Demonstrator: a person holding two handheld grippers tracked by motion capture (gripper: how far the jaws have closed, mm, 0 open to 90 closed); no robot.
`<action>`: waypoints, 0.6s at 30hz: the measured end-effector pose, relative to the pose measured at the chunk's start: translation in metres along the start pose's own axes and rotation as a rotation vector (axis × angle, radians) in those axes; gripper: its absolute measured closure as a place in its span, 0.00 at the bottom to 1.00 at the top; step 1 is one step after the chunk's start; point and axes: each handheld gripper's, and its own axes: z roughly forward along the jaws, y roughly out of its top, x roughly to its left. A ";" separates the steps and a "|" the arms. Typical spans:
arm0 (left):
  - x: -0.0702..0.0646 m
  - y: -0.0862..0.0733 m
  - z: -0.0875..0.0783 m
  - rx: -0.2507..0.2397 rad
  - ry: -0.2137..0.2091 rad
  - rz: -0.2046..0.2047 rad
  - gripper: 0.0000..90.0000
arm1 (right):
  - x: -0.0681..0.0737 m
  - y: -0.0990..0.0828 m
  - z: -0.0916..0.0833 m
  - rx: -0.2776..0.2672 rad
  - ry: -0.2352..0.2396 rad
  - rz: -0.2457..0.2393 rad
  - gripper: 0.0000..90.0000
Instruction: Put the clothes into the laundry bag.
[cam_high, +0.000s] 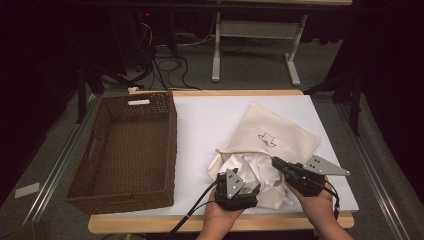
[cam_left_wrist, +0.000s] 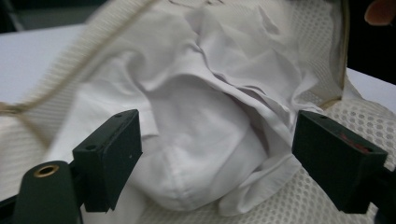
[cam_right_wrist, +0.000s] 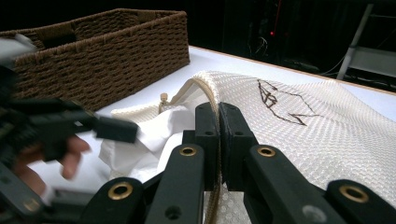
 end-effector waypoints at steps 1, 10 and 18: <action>0.003 0.001 -0.004 -0.009 0.016 -0.004 0.17 | 0.000 0.000 0.000 -0.001 0.003 0.002 0.98; 0.061 -0.009 0.012 0.121 0.090 -0.117 0.52 | 0.002 0.001 0.002 0.002 0.006 -0.002 0.97; 0.026 0.007 -0.001 0.019 0.012 -0.064 0.98 | 0.001 0.000 0.001 0.002 0.001 0.003 0.97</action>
